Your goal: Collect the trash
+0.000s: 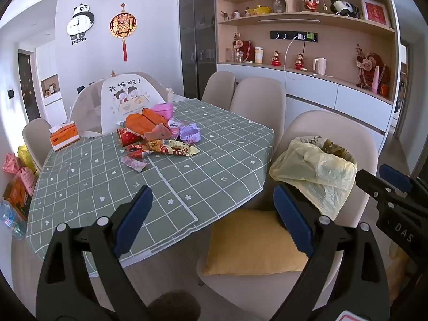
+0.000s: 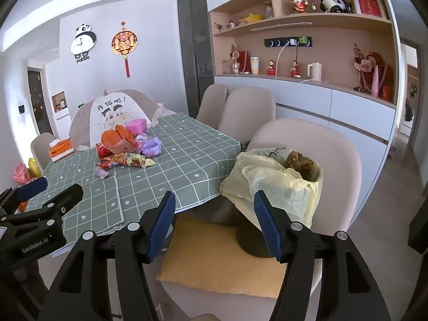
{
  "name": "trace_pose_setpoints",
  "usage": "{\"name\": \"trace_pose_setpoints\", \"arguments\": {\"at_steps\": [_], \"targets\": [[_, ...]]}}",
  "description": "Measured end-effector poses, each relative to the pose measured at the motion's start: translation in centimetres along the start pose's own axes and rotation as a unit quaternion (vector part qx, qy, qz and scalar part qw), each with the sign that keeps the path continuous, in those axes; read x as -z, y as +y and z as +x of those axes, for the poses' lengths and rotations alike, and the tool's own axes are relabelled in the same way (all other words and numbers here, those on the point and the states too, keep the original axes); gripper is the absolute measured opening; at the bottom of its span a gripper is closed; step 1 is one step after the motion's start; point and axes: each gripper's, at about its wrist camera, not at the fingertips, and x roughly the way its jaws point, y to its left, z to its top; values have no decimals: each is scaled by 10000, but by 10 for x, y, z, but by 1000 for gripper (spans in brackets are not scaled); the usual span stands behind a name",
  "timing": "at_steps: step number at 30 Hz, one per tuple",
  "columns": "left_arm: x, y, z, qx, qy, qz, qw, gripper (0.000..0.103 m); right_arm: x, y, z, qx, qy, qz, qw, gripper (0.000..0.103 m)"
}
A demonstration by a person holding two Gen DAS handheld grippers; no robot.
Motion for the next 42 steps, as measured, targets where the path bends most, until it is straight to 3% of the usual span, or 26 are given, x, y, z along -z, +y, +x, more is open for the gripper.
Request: {"name": "trace_pose_setpoints", "arguments": {"at_steps": [42], "targets": [[-2,-5,0,7,65,-8,10000,88,-1,-1,-2,-24,-31,42,10000,58]]}}
